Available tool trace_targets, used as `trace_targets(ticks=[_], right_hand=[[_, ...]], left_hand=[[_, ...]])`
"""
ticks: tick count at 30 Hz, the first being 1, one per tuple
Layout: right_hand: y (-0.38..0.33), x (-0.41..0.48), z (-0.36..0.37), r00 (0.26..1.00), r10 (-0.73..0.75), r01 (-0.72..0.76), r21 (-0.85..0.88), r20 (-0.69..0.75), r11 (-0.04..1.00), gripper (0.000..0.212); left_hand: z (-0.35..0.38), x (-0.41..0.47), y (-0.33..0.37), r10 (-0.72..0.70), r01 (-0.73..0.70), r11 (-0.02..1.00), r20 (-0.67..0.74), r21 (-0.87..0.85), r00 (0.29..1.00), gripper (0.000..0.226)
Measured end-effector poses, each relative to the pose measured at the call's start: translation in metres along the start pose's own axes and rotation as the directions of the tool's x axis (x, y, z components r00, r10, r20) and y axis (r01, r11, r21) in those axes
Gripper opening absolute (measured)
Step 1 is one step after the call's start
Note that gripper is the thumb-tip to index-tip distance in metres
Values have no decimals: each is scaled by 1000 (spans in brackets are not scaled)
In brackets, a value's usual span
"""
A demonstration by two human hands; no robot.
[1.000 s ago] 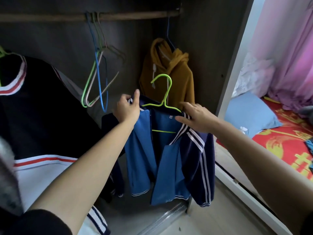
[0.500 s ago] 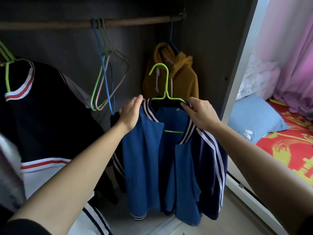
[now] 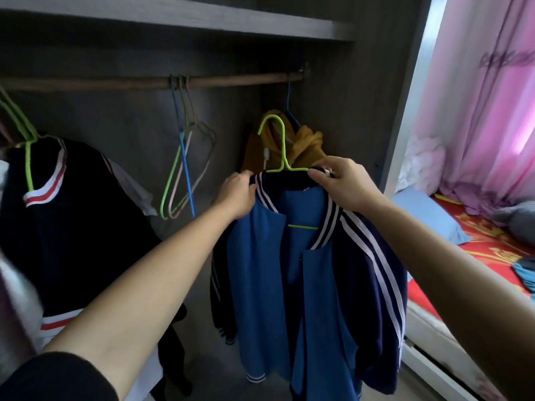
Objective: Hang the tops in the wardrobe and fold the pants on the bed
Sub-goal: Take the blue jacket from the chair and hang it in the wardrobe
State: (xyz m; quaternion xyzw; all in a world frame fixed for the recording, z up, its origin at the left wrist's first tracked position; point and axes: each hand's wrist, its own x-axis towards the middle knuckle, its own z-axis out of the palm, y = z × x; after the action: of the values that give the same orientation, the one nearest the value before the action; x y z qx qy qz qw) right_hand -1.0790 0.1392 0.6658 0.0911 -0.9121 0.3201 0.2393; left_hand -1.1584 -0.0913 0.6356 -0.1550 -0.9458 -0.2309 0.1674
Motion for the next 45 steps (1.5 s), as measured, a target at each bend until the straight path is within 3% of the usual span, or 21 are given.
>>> trace_targets(ticks=[5, 10, 15, 21, 26, 30, 35, 38, 41, 45], right_hand=[[-21, 9, 1, 983, 60, -58, 16, -173, 998, 27], [-33, 45, -2, 953, 139, -130, 52, -269, 990, 30], [-34, 103, 1, 951, 176, -156, 100, -254, 983, 33], [-32, 180, 17, 977, 137, -108, 169, -165, 980, 35], [-14, 232, 44, 985, 149, -132, 181, -83, 975, 37], [12, 246, 72, 974, 207, -213, 74, 87, 974, 39], [24, 245, 84, 986, 139, -140, 0, 92, 990, 34], [22, 237, 81, 983, 142, -124, -144, 117, 982, 37], [20, 220, 76, 986, 143, -115, -276, 84, 954, 45], [19, 181, 78, 998, 42, -57, -311, -54, 949, 52]], left_hand=[[-26, 24, -2, 74, -81, 993, 76, 85, 994, 44], [-62, 50, -3, 142, -141, 974, 6, 175, 990, 50], [-92, 82, 1, 157, -97, 930, -143, 354, 977, 54], [-99, 131, -2, 98, -5, 893, -183, 451, 978, 53], [-80, 165, -20, 138, 27, 815, -239, 579, 961, 80], [-62, 170, -34, 191, 47, 747, -283, 663, 940, 70], [-58, 171, -44, 244, 29, 710, -284, 704, 927, 56], [-60, 167, -42, 244, 16, 709, -266, 705, 932, 54], [-69, 159, -37, 230, -18, 753, -238, 658, 944, 58], [-77, 125, -19, 168, 9, 852, -289, 524, 942, 60]])
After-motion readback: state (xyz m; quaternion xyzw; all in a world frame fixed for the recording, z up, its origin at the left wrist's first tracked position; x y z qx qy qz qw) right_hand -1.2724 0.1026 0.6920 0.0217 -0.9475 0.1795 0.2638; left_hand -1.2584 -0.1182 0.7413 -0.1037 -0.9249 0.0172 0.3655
